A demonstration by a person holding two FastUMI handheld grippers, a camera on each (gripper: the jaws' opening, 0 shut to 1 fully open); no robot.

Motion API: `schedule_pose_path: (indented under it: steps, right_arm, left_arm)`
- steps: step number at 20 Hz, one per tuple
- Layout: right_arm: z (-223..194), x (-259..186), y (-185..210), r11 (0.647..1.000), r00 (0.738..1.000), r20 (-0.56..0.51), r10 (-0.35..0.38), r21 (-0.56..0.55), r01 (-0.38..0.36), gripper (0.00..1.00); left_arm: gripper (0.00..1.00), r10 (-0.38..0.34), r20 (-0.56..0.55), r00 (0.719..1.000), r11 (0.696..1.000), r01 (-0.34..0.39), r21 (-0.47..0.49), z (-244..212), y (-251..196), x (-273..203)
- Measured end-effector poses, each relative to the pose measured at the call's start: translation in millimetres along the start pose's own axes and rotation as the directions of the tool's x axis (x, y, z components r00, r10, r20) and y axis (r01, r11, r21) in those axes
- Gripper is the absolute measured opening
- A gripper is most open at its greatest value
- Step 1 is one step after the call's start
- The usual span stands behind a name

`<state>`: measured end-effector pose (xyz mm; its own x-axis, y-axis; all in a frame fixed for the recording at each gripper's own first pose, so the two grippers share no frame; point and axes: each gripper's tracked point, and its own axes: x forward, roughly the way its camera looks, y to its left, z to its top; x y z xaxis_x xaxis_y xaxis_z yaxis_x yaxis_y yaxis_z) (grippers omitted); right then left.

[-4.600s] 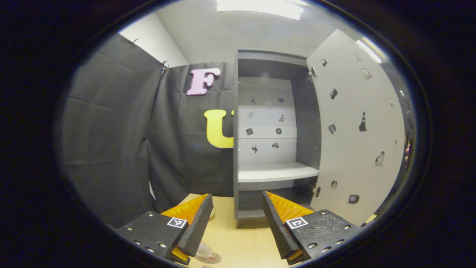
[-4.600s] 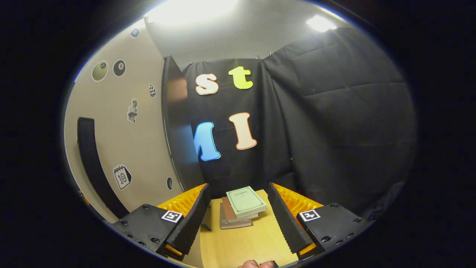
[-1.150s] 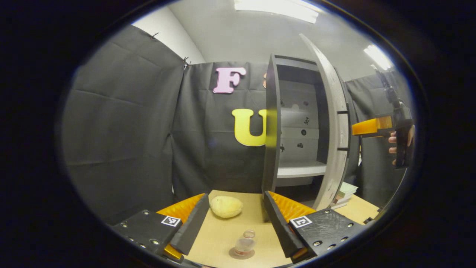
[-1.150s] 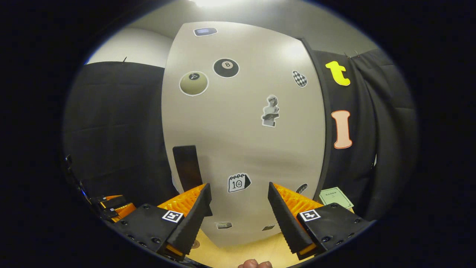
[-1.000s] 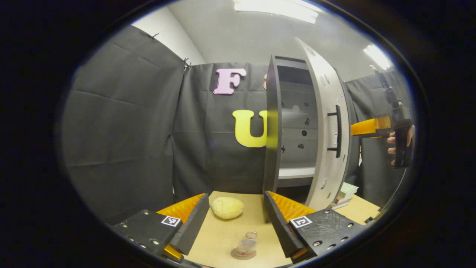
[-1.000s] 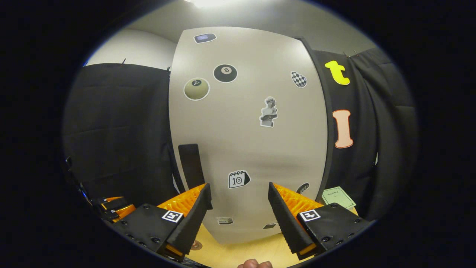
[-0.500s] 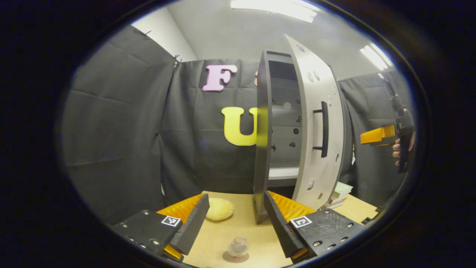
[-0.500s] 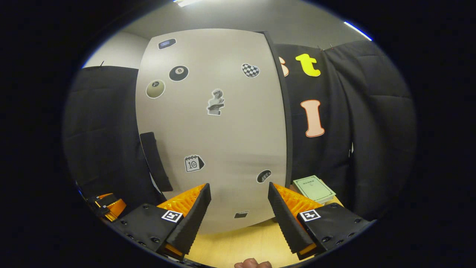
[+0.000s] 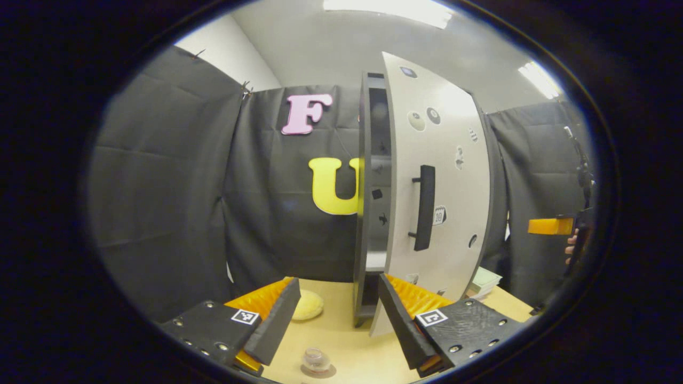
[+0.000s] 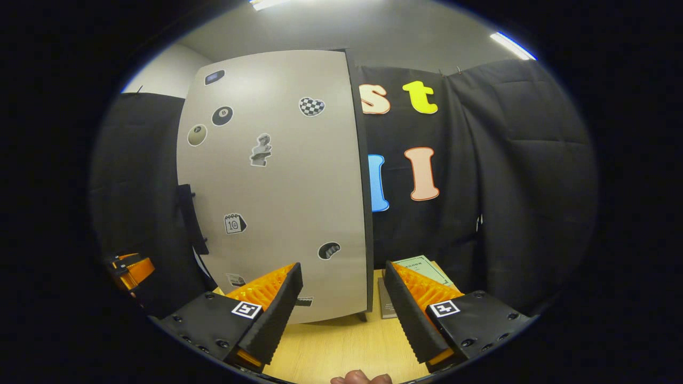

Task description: Open the cabinet door with the right hand, grasp the bottle in the cabinet with the left hand and place it on the coaster, then close the cabinet door with the right hand.

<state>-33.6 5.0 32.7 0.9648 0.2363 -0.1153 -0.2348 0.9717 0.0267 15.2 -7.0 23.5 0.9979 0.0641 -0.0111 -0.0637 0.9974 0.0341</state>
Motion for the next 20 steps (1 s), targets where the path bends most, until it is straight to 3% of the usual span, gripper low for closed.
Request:
schedule_pose_path:
  steps: [4, 6, 7, 13, 15, 16, 20]
  right_arm:
    - [-13.2, -3.7, -19.4, 0.999, 1.0, 0.003, -0.026, -0.033, 0.026, 0.98]
    - [-15.6, -9.8, -25.1, 0.999, 0.999, 0.022, -0.041, -0.026, 0.041, 0.98]
    - [-16.4, -13.5, -27.8, 0.999, 0.998, 0.032, -0.05, -0.014, 0.051, 0.98]
    - [-38.4, -25.6, -26.7, 0.996, 0.995, 0.046, -0.09, -0.011, 0.09, 0.98]
    - [-47.2, -31.0, -22.4, 0.994, 0.993, 0.045, -0.106, -0.002, 0.106, 0.98]
    - [-52.5, -34.7, -20.7, 0.993, 0.992, 0.038, -0.117, 0.0, 0.117, 0.98]
    - [-68.7, -51.9, -19.8, 0.983, 0.983, 0.032, -0.182, 0.004, 0.182, 0.98]
  left_arm:
    - [0.86, -0.021, 0.057, 0.998, 1.0, 0.021, 0.008, 24.2, -29.3, 7.4]
    - [0.94, -0.043, 0.065, 0.997, 0.999, 0.043, 0.006, 29.1, -44.6, 8.5]
    - [0.86, -0.046, 0.068, 0.997, 0.999, 0.046, 0.011, 29.3, -49.9, 7.5]
    - [0.86, -0.09, 0.063, 0.994, 0.996, 0.091, -0.004, 11.3, -80.6, 8.3]
    - [0.86, -0.11, 0.065, 0.992, 0.994, 0.11, 0.004, 5.7, -81.2, 9.7]
    - [0.9, -0.117, 0.062, 0.991, 0.993, 0.117, 0.011, 2.4, -79.5, 12.1]
    - [0.86, -0.105, 0.048, 0.993, 0.994, 0.103, 0.044, -19.2, -64.5, 17.7]
